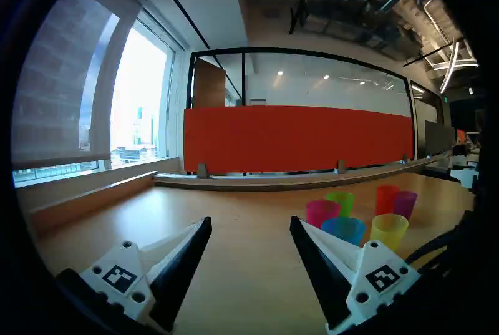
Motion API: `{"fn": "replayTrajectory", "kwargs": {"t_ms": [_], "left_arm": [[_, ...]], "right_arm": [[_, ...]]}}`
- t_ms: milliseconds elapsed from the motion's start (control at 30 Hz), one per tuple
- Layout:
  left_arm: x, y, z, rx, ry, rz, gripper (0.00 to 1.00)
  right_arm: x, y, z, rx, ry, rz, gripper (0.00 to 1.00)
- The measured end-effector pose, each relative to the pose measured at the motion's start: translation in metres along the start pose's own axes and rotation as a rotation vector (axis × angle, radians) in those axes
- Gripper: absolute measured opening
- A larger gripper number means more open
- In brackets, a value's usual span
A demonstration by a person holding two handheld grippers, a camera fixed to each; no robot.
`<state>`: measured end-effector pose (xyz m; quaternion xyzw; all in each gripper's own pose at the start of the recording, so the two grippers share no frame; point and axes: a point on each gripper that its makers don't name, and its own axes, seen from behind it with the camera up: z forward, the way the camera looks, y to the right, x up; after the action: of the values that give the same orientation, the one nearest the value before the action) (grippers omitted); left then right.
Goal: Pour water
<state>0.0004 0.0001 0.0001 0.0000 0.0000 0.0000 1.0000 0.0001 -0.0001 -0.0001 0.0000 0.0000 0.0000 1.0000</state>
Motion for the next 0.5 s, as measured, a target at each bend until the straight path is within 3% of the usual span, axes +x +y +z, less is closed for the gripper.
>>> {"fn": "replayTrajectory", "kwargs": {"t_ms": [500], "left_arm": [[0.0020, 0.0001, -0.0010, -0.002, 0.005, 0.001, 0.93]], "right_arm": [[0.0006, -0.0014, -0.0007, 0.003, 0.000, -0.001, 1.00]]}}
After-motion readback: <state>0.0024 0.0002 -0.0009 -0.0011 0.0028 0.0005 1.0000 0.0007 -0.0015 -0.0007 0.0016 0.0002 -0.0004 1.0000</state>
